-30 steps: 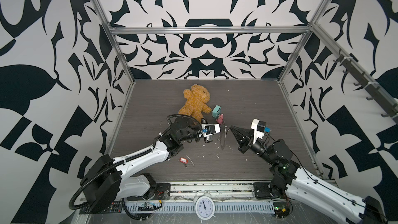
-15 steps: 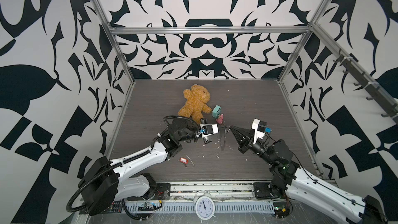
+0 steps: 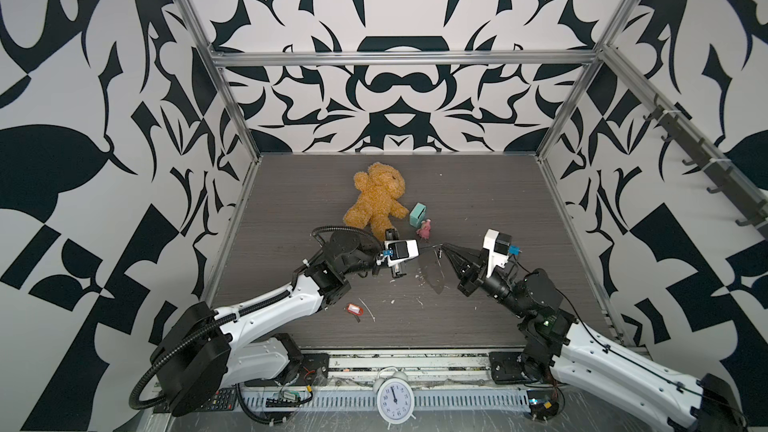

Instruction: Put the keys on the keyring

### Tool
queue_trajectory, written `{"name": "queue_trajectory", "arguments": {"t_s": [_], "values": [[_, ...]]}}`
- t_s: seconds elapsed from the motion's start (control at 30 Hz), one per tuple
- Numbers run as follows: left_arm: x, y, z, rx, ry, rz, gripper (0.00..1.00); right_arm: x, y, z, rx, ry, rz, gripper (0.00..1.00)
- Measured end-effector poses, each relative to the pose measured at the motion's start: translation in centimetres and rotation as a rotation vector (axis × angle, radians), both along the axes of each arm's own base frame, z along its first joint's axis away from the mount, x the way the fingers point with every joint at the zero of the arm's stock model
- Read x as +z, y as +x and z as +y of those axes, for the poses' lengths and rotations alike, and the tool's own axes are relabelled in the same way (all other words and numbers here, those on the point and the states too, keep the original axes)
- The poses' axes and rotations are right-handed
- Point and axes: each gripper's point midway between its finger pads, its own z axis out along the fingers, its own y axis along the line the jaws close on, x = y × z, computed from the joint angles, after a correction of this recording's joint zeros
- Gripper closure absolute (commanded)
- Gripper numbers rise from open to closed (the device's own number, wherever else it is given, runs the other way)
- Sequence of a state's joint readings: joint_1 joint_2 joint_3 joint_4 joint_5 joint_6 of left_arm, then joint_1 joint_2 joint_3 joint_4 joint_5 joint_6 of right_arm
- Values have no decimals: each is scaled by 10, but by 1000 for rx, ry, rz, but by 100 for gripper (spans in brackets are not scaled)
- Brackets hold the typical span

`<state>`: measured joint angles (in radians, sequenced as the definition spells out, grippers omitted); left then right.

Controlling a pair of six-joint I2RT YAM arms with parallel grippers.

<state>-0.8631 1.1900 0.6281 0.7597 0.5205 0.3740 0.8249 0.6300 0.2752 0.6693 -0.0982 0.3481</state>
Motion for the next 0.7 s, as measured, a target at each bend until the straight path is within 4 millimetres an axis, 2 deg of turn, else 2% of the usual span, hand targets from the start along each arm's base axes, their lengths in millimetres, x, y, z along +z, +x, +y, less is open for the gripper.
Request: {"name": "queue_trajectory", "arguments": {"t_s": [0.4, 0.5, 0.53, 0.6, 0.7], "values": [[0, 2, 2, 15, -13, 14, 100, -2, 3, 2, 1, 11, 17, 98], [0, 2, 2, 20, -17, 22, 100, -6, 7, -1, -32, 3, 33, 73], [2, 2, 3, 22, -24, 20, 100, -8, 11, -4, -57, -5, 39, 68], [8, 3, 4, 28, -42, 11, 100, -16, 16, -10, -98, -23, 65, 61], [11, 5, 5, 44, -54, 10, 100, -18, 18, -18, -137, -29, 76, 58]]}}
